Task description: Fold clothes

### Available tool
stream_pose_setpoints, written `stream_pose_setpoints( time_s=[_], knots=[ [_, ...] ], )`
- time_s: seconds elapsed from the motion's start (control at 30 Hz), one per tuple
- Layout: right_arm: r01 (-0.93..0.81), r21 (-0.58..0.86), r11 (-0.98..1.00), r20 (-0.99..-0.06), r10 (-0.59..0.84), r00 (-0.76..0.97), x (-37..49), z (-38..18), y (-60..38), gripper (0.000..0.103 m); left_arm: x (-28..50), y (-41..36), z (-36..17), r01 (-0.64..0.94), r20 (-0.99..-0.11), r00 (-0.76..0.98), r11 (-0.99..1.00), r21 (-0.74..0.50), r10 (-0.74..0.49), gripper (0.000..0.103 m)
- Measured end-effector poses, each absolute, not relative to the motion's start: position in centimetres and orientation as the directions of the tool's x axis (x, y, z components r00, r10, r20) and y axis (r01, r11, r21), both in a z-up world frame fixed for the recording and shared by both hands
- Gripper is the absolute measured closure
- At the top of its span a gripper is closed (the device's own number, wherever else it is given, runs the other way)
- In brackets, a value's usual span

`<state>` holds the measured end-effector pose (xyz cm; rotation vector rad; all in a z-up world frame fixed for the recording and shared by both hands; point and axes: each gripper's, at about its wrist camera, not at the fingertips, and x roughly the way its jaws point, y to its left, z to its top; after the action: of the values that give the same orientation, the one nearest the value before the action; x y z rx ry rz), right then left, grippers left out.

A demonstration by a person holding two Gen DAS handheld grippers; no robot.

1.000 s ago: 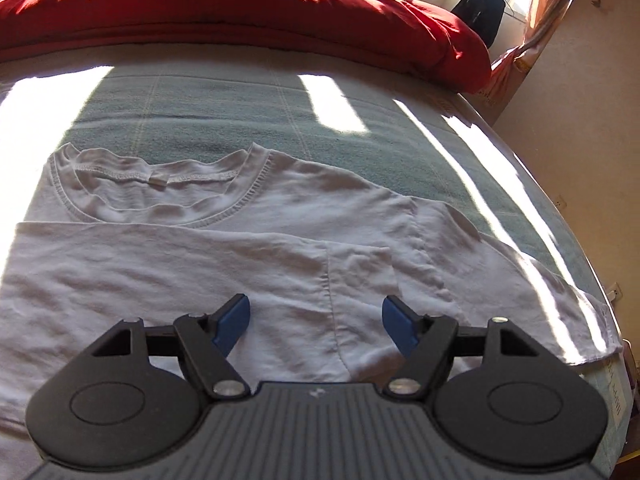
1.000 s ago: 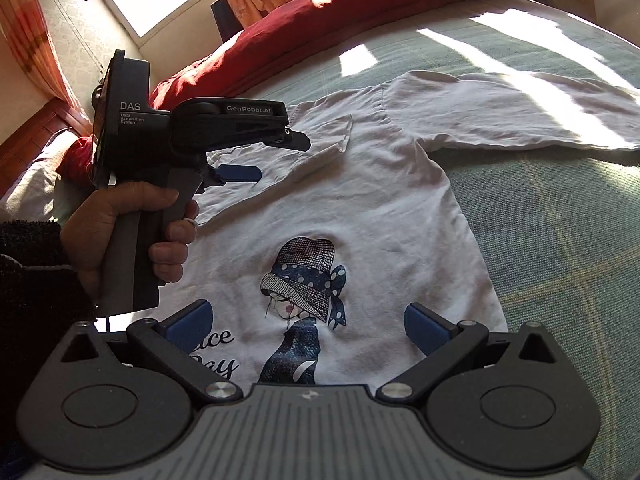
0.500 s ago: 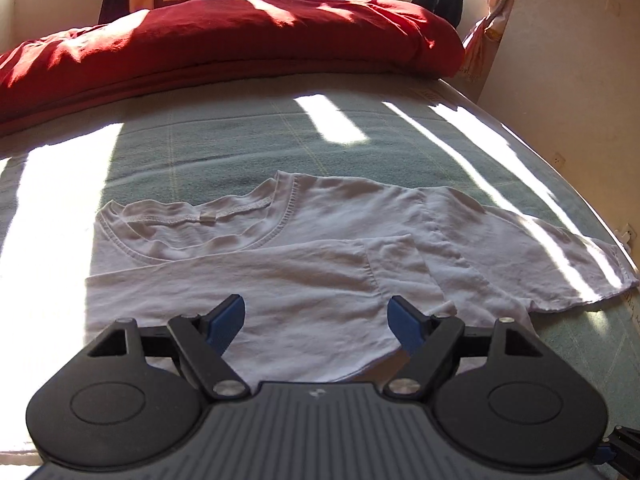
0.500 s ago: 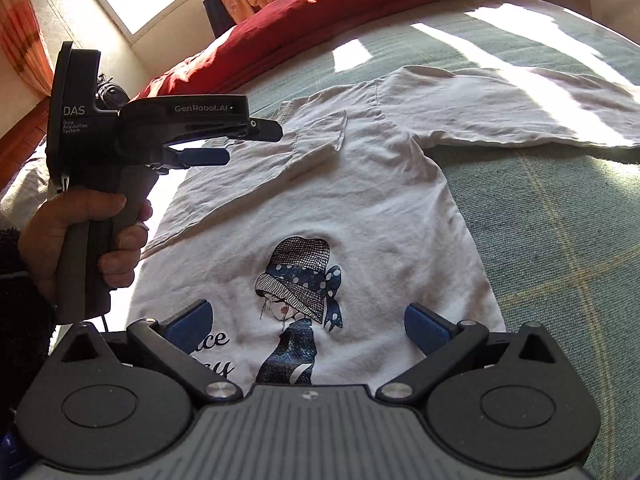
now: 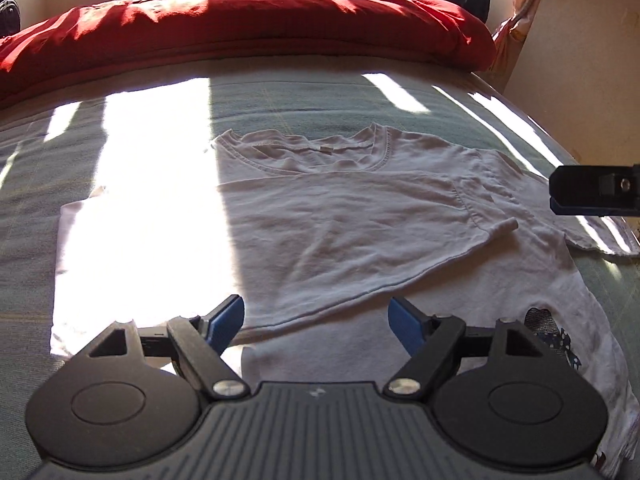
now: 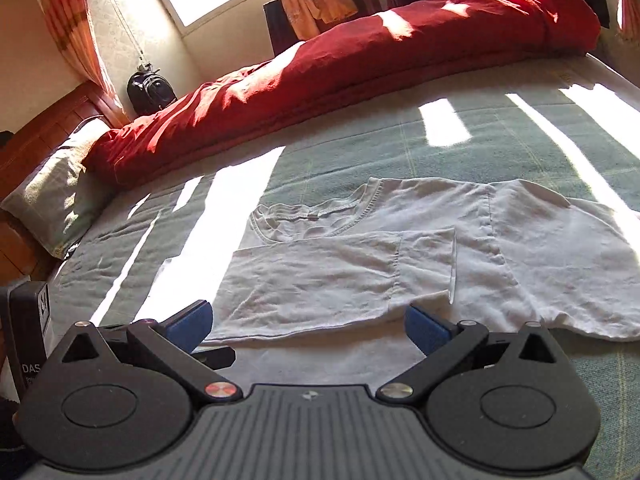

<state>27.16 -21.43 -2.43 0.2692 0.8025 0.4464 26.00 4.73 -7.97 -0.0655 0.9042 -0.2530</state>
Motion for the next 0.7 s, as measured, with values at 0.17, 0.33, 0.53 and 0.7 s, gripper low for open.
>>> stream_pose_setpoints(
  time_s=[0.17,0.33,0.53,0.7],
  knots=[
    [-0.335,0.462,0.821,-0.633,0.57,0.525,33.1,-4.1,-19.4,0.0,27.1,6.4,-9.1,0.144,-0.787,0.565,0.968,-0.204,-0.25,0.024],
    [-0.293,0.543,0.787,-0.663,0.616,0.424,37.1,-8.4,-18.3,0.0,27.1,5.8,-9.5,0.18,-0.795,0.557,0.97,-0.166,-0.24,0.021],
    [-0.313,0.471,0.825,-0.665,0.565,0.488,38.5,-9.7,-18.5,0.0,27.5,5.0,-9.8,0.199,-0.806,0.549,0.971,-0.13,-0.22,0.015],
    [-0.222,0.476,0.851,-0.689,0.518,0.506,39.7,-8.6,-20.0,0.0,27.3,4.6,-8.9,0.205,-0.816,0.541,0.973,-0.108,-0.204,0.015]
  ],
)
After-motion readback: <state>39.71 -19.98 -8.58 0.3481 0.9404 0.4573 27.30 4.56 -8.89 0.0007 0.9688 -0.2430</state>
